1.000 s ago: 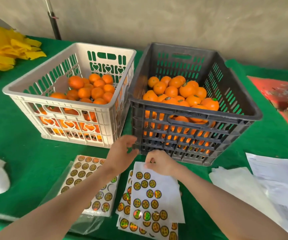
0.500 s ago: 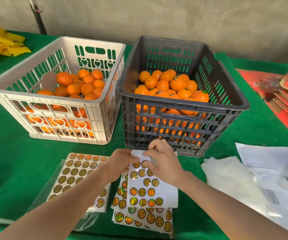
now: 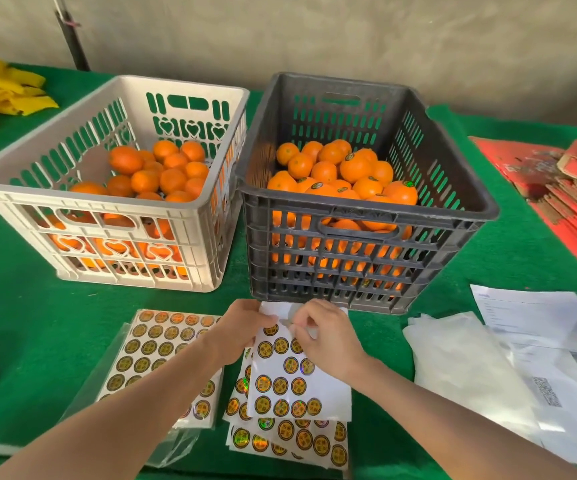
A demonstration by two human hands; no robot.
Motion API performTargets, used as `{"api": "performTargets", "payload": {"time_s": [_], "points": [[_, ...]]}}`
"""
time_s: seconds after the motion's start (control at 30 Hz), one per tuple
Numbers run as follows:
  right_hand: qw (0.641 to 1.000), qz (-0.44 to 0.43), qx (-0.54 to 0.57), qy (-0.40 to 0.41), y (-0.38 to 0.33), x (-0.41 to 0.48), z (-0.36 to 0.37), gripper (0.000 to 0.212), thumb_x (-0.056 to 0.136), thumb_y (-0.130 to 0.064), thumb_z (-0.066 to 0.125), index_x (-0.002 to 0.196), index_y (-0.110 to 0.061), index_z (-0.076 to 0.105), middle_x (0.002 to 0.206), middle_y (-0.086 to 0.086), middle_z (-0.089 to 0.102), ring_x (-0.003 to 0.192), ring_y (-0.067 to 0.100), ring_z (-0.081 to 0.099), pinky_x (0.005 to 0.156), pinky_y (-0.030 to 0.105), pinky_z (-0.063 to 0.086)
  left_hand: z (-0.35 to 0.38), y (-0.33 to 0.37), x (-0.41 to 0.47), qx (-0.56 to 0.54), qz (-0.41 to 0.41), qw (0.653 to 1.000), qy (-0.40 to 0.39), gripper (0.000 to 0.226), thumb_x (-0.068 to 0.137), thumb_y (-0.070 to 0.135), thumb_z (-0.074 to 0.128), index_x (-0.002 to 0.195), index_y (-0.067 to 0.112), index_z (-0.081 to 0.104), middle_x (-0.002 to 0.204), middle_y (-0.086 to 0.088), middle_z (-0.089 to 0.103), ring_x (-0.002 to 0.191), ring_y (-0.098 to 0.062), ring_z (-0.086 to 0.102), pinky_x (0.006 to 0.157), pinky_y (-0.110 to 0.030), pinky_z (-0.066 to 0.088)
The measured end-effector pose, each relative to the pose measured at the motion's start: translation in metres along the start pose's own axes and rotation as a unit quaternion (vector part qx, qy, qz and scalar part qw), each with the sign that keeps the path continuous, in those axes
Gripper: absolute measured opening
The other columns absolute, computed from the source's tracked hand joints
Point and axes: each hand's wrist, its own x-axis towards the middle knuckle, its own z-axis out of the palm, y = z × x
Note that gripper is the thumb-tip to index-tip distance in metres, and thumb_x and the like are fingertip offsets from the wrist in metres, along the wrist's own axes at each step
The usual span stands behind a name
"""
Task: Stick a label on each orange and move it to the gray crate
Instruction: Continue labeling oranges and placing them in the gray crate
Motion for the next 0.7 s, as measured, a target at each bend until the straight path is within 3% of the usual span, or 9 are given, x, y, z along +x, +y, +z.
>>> {"api": "performTargets", "payload": {"time_s": [0.1,0.13,0.2,0.27,0.37,0.43,0.53,0.63,0.7], "points": [[0.998,0.002,0.059,0.036,-0.01,0.002,-0.01,0.008,0.082,0.002,0.064,0.075,0.001,0.06,0.071,0.012,0.057,0.068,0.027,0.052,0.063,0.045,0.045,0.002,0.0,0.0,0.142,0.062,0.988,0.009,0.012,0.086,0.002,0.063,0.079,0.011,0.059,0.076,-0.008,0.059,0.071,-0.021,0.056,0.066,-0.031,0.046],[0.997,-0.01,0.068,0.046,-0.016,0.005,-0.015,0.008,0.083,0.002,0.063,0.076,0.0,0.059,0.071,0.012,0.056,0.067,0.027,0.051,0.062,0.046,0.045,0.002,0.002,-0.003,0.206,0.097,0.974,0.013,0.011,0.085,0.007,0.065,0.086,0.013,0.056,0.081,-0.003,0.057,0.073,-0.016,0.055,0.067,-0.026,0.043],[0.993,-0.057,0.08,0.07,-0.032,0.014,-0.028,0.008,0.084,-0.001,0.062,0.076,-0.001,0.059,0.071,0.008,0.055,0.068,0.024,0.05,0.061,0.043,0.045,-0.002,0.011,-0.014,0.303,0.208,0.928,0.058,0.03,0.085,0.014,0.068,0.112,0.017,0.054,0.101,0.001,0.058,0.089,-0.013,0.058,0.077,-0.024,0.047],[0.983,-0.13,0.087,0.098,-0.054,0.03,-0.042,0.01,0.086,-0.007,0.059,0.078,-0.001,0.059,0.075,0.006,0.055,0.071,0.019,0.05,0.063,0.034,0.045,-0.016,0.03,-0.032,0.28,0.362,0.885,0.085,0.029,0.086,0.012,0.067,0.114,0.012,0.059,0.097,0.002,0.064,0.081,-0.009,0.062,0.074,-0.026,0.053],[0.955,-0.244,0.089,0.144,-0.092,0.067,-0.063,0.008,0.089,-0.01,0.056,0.089,-0.003,0.057,0.083,0.01,0.058,0.076,0.017,0.052,0.071,0.02,0.042,-0.05,0.072,-0.057,0.228,0.511,0.824,0.089,0.013,0.083,0.006,0.06,0.093,0.012,0.064,0.068,0.011,0.062,0.054,0.001,0.056,0.053,-0.009,0.043],[0.936,-0.3,0.07,0.168,-0.118,0.102,-0.072,0.012,0.09,-0.012,0.055,0.102,-0.009,0.052,0.09,0.012,0.061,0.082,0.017,0.054,0.073,0.019,0.043,-0.079,0.101,-0.063,0.202,0.535,0.807,0.149,0.014,0.083,0.006,0.061,0.09,0.017,0.064,0.065,0.013,0.062,0.053,0.002,0.056,0.05,-0.008,0.041],[0.932,-0.326,0.029,0.155,-0.149,0.167,-0.072,0.033,0.09,-0.006,0.053,0.123,-0.009,0.051,0.109,0.012,0.063,0.101,0.02,0.057,0.085,0.03,0.048,-0.132,0.135,-0.049,0.158,0.504,0.821,0.217,0.013,0.09,0.003,0.061,0.093,0.015,0.066,0.074,-0.005,0.069,0.062,-0.014,0.064,0.056,-0.032,0.054],[0.966,-0.244,-0.035,0.076,-0.162,0.235,-0.055,0.054,0.089,-0.005,0.052,0.14,-0.015,0.038,0.131,0.01,0.054,0.121,0.025,0.049,0.096,0.04,0.043,-0.186,0.163,-0.025,0.109,0.467,0.833,0.277,0.02,0.093,0.001,0.054,0.092,0.017,0.065,0.083,-0.006,0.07,0.07,-0.015,0.066,0.065,-0.032,0.055],[0.977,-0.195,-0.088,0.008,-0.162,0.276,-0.036,0.067,0.089,-0.005,0.053,0.147,-0.02,0.025,0.14,0.011,0.048,0.127,0.028,0.044,0.099,0.045,0.043,-0.218,0.178,-0.007,0.08,0.44,0.839,0.309,0.027,0.092,-0.004,0.05,0.09,0.02,0.063,0.078,0.002,0.068,0.064,-0.012,0.063,0.06,-0.027,0.052]]}}
